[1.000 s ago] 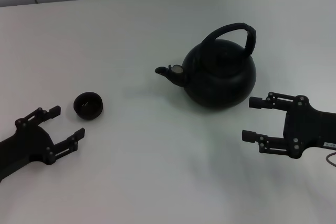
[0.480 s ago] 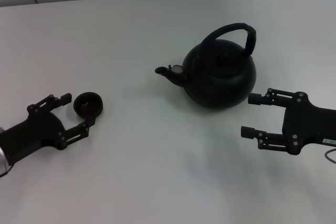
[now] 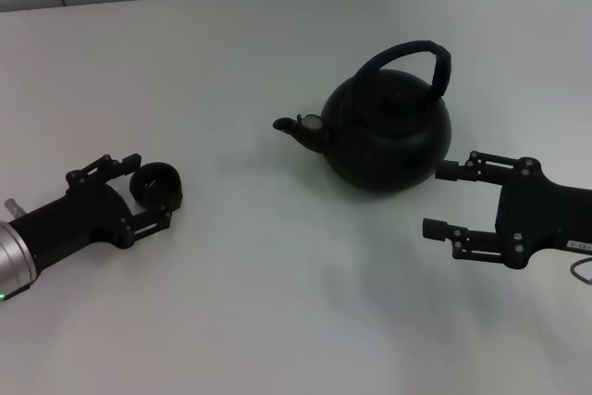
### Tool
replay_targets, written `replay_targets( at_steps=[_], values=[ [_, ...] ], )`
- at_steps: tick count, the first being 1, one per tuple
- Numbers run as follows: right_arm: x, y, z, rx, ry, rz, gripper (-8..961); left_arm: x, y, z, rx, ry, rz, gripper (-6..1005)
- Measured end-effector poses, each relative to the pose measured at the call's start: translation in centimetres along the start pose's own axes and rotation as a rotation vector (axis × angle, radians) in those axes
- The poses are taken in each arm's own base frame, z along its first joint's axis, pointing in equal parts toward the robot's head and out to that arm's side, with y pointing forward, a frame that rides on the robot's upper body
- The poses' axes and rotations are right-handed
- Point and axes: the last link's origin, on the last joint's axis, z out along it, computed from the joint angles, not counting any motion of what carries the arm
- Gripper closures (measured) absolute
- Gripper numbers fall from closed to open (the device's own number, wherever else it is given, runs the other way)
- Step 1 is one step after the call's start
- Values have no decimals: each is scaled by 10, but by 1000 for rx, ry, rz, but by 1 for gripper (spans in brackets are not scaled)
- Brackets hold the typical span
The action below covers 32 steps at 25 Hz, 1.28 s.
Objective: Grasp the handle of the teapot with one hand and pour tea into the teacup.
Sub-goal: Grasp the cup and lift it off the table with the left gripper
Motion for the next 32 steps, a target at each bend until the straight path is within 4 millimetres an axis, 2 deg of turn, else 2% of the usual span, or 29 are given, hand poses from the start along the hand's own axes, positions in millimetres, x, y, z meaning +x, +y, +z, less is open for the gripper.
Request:
replay_targets(
  at_steps=[32],
  values=[
    [-2,-4,4,0,2,-7,229,-3,2,5,-7,-31,6,212]
  ],
)
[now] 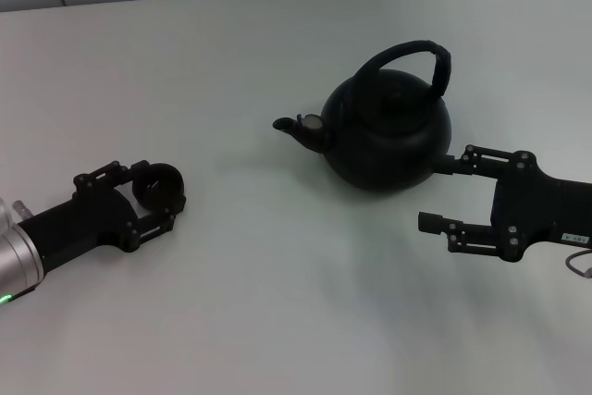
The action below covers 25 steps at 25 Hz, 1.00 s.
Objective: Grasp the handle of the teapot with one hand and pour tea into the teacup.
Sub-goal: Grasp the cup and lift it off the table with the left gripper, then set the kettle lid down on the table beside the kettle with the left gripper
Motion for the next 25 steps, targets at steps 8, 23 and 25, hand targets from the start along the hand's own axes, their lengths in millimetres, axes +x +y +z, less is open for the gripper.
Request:
replay_targets(
  at_steps=[8,23,25],
  values=[
    [0,0,0,0,0,-2,229,1,0,0,1,6,-4,291],
    [-2,-2,1,10,-10,-7,228,31,11,33,-78,81,-5,286],
    [-2,-3,1,12,-13,-8,228,34,13,40,-86,77,-6,282]
  ],
)
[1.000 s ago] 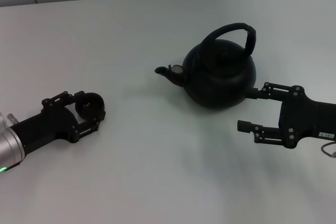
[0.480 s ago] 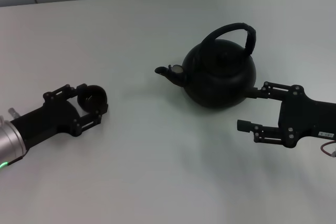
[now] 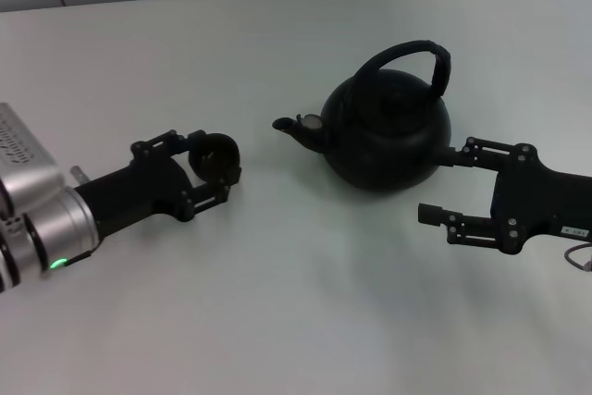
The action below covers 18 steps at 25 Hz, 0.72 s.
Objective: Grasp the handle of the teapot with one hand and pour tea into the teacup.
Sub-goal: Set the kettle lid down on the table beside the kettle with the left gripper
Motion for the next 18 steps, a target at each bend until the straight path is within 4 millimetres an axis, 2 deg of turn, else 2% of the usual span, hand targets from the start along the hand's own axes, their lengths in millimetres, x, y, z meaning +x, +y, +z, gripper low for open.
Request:
replay_targets(
  at_steps=[3,12,18],
  values=[
    [0,0,0,0,-1,-1,228,1,4,7,-7,-3,5,277],
    [-1,-1,0,2,-1,-5,228,0,7,10,-11,-7,2,259],
    [-1,-1,0,1,-2,-7,229,-7,8,12,18,-37,12,248]
  ],
)
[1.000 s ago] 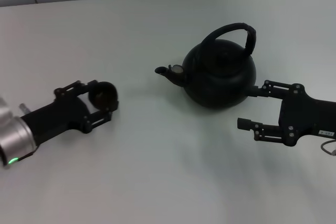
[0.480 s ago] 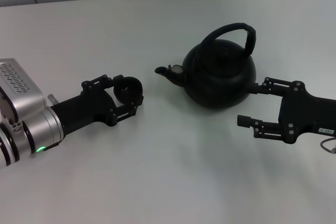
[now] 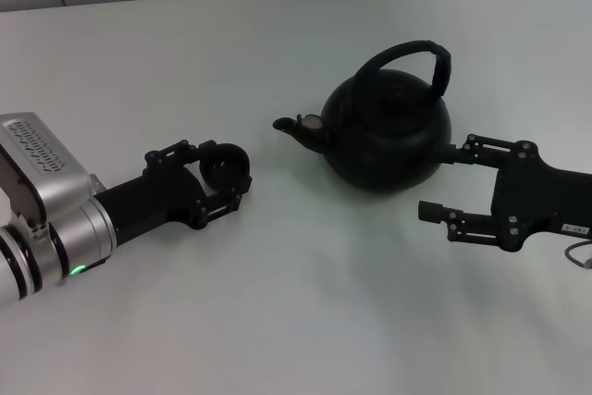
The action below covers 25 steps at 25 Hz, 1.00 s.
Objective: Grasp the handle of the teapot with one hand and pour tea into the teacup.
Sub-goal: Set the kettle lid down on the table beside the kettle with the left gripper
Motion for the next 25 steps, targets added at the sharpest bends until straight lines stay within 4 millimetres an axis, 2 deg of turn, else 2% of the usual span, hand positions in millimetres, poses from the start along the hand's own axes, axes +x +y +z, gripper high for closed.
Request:
replay_targets(
  at_steps=[25],
  values=[
    [-2,-1,3,-5,-4,-4,233,-5,6,3,11,-15,-4,200]
  ],
)
